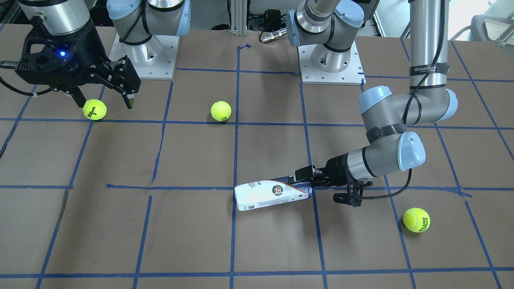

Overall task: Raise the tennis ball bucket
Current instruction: 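Grasp the tube's open end with the left gripper while the right arm withdraws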

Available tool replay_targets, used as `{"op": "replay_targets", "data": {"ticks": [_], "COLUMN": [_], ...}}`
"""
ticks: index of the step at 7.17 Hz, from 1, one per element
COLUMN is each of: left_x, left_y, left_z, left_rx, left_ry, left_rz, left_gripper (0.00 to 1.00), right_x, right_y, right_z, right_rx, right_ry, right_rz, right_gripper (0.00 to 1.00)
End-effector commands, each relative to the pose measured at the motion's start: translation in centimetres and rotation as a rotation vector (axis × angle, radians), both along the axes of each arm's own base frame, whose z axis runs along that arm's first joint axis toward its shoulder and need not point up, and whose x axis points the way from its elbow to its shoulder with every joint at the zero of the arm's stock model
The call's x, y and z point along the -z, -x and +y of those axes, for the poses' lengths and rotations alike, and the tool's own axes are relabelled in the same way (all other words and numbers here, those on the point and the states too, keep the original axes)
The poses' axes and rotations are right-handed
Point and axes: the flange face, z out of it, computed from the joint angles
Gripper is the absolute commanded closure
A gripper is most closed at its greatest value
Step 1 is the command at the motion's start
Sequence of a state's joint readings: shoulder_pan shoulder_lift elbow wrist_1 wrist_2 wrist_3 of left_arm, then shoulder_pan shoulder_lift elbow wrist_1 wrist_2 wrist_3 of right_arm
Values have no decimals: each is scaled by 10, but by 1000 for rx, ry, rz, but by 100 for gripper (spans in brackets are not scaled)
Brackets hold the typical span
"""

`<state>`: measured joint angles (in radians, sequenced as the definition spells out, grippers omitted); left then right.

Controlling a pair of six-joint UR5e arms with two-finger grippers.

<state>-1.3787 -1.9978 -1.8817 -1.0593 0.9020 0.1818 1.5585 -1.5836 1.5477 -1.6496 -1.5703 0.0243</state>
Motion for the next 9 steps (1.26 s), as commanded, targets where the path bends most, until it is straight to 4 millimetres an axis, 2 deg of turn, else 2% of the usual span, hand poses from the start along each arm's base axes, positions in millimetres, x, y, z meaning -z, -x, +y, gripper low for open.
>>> {"op": "replay_targets", "data": {"ticks": [1,2,3,5,7,9], "left_x": [-1,-10,-23,-63,-115,-162], "left_y": [0,0,3,21,37,46], "left_z": [-1,-1,-10,-36,-51,-54], "left_rx": [-3,-14,-61,-73,-57,-74], "left_ry": [-3,2,-12,9,26,66], "left_rz": [1,-16,-25,-99,-238,-293], "left_gripper": [100,100,100,100,100,100], "right_x": [3,3,8,10,12,7], "right_y": [0,-1,-1,-1,-3,-2], "right_z": [-1,-1,-4,-4,-4,-3], "right_rx": [55,50,49,49,43,46], "right_ry": [-10,-12,-21,-26,-32,-20], "right_rz": [-9,-8,-10,-10,-15,-10], "right_gripper": [0,0,0,0,0,0]}}
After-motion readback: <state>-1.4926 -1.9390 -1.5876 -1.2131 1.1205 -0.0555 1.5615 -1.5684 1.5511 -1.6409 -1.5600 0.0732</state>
